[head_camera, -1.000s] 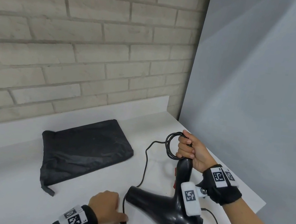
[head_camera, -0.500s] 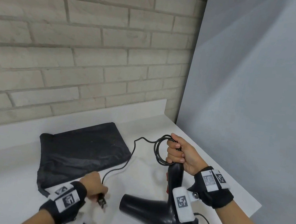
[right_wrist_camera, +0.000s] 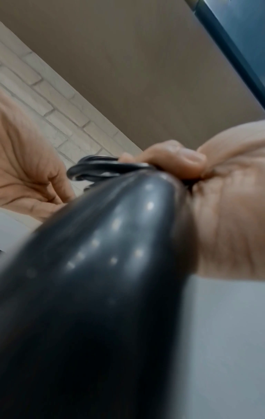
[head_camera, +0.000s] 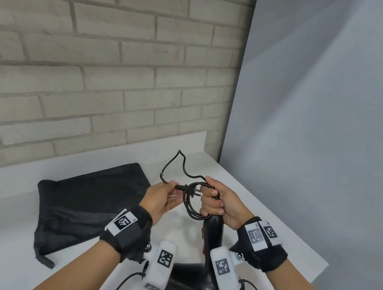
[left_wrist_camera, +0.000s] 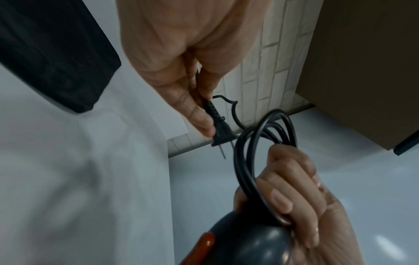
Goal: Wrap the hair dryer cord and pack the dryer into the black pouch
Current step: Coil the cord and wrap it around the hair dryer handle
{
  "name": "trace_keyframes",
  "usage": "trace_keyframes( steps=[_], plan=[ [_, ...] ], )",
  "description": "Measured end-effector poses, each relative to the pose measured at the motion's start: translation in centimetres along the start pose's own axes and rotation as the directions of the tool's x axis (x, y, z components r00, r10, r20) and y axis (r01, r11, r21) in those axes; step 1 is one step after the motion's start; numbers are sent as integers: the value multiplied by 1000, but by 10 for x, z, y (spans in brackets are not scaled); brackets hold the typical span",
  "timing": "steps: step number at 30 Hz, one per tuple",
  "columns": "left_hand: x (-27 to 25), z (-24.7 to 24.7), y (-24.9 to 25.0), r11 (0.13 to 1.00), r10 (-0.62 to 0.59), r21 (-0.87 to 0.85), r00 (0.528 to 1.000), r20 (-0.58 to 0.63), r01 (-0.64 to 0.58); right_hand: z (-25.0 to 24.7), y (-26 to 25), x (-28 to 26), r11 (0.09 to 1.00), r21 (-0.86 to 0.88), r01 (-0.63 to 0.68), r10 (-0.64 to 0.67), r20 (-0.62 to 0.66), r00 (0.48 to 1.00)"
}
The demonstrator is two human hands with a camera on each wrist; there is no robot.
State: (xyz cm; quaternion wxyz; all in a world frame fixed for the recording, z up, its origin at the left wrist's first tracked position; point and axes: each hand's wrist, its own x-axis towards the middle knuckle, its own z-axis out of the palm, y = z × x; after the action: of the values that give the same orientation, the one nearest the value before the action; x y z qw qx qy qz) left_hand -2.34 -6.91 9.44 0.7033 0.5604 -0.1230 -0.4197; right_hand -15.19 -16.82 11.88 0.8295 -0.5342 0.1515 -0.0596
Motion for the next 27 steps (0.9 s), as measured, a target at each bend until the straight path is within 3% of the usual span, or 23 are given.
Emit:
trace_keyframes(
  steps=[6,20,27],
  plan=[
    [-5,3,4,1000,-12,18,993,116,10,-2,0,1,1000,9,2,-2,9,1000],
    [-8,-6,8,992,-124,43,978,167,118,2,0,2,999,-38,-6,7,23,1000],
    [-12,-5,5,986,-164,63,950,265,152,3,1,3,997,-72,23,-23,-1,1000]
  ],
)
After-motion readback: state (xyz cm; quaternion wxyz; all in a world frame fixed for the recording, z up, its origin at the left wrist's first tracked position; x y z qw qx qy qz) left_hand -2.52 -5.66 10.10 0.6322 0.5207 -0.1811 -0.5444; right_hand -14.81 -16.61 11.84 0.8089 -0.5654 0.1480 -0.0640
